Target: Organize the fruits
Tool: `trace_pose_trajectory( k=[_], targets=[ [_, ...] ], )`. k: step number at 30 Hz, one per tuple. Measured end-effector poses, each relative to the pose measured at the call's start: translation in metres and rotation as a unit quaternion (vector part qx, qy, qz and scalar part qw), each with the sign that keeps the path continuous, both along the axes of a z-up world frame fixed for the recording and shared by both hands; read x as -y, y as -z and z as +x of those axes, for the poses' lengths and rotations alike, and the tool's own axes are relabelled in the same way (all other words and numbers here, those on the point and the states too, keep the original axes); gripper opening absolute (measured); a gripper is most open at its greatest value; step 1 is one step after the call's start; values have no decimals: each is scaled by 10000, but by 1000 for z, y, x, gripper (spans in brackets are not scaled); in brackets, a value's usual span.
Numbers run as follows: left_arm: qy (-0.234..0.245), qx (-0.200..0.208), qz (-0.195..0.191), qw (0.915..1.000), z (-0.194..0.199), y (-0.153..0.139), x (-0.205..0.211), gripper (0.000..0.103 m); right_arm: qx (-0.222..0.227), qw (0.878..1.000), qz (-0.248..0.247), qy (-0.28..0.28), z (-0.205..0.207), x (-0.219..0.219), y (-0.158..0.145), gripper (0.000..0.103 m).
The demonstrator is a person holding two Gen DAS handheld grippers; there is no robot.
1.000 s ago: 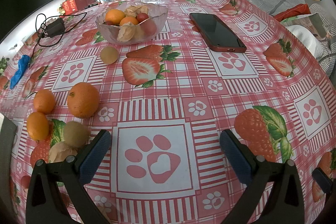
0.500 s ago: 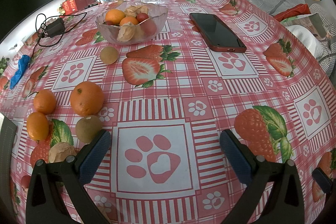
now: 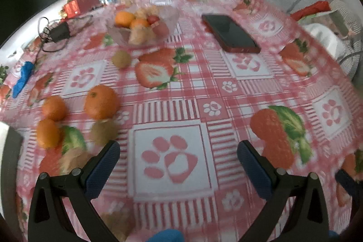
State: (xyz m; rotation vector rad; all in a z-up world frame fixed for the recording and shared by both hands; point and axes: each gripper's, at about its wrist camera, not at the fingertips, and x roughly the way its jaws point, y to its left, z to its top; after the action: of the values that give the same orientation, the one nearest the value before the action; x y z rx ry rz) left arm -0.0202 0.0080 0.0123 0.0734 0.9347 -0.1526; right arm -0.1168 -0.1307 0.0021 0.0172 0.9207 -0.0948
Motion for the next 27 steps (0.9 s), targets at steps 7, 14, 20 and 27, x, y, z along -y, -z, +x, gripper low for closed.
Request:
trace_pose_trajectory(
  k=[7, 14, 20, 27],
  targets=[
    [451, 861, 165, 9951, -58, -52, -42, 103, 0, 10000, -1, 0, 0, 0, 0, 103],
    [-80, 192, 151, 9997, -71, -32, -131, 103, 0, 10000, -2, 1, 0, 0, 0, 103],
    [-306, -24, 129, 9994, -73, -18, -174, 103, 0, 10000, -3, 0, 0, 0, 0, 103],
    [-220, -347, 124, 9991, -64, 4, -177, 103, -1, 10000, -3, 1, 0, 0, 0, 103]
  ],
)
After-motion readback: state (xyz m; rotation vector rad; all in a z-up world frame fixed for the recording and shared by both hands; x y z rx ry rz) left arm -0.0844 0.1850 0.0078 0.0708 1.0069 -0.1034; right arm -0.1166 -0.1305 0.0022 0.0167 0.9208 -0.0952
